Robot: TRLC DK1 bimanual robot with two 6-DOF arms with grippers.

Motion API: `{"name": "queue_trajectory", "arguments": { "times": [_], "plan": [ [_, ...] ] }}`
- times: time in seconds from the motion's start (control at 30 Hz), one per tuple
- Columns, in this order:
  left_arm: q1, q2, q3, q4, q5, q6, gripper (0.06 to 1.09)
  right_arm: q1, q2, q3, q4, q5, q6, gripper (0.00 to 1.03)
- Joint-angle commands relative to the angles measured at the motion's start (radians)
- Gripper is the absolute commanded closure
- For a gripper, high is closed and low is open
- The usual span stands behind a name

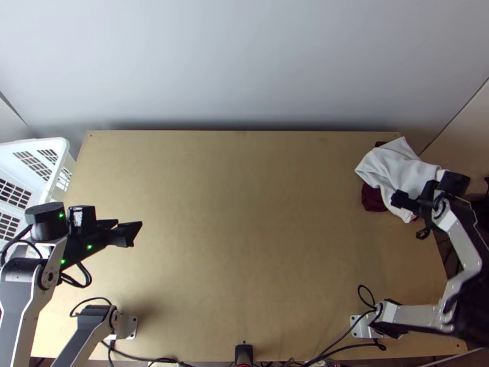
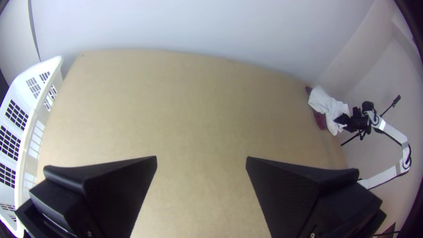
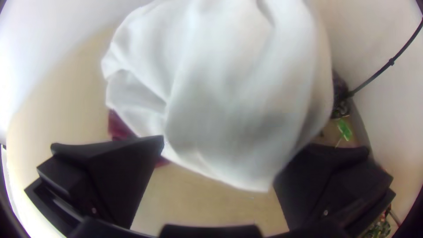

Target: Fold the t-shirt

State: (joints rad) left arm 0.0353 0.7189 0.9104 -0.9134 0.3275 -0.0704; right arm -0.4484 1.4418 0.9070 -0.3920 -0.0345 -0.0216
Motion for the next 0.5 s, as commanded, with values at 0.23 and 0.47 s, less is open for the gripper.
{"name": "queue_trajectory", "arguments": {
  "times": [0.23, 0.47],
  "plan": [
    [0.002, -0.18, -0.013, -0.042, -0.004, 0.0, 0.1, 0.016, -0.606, -0.151, -0.375, -0.002, -0.275, 0.04],
    [0.021, -0.276, -0.117, -0.013, -0.036, -0.002, 0.1, 0.169, -0.728, -0.229, -0.274, -0.016, -0.054, 0.04]
  ]
}}
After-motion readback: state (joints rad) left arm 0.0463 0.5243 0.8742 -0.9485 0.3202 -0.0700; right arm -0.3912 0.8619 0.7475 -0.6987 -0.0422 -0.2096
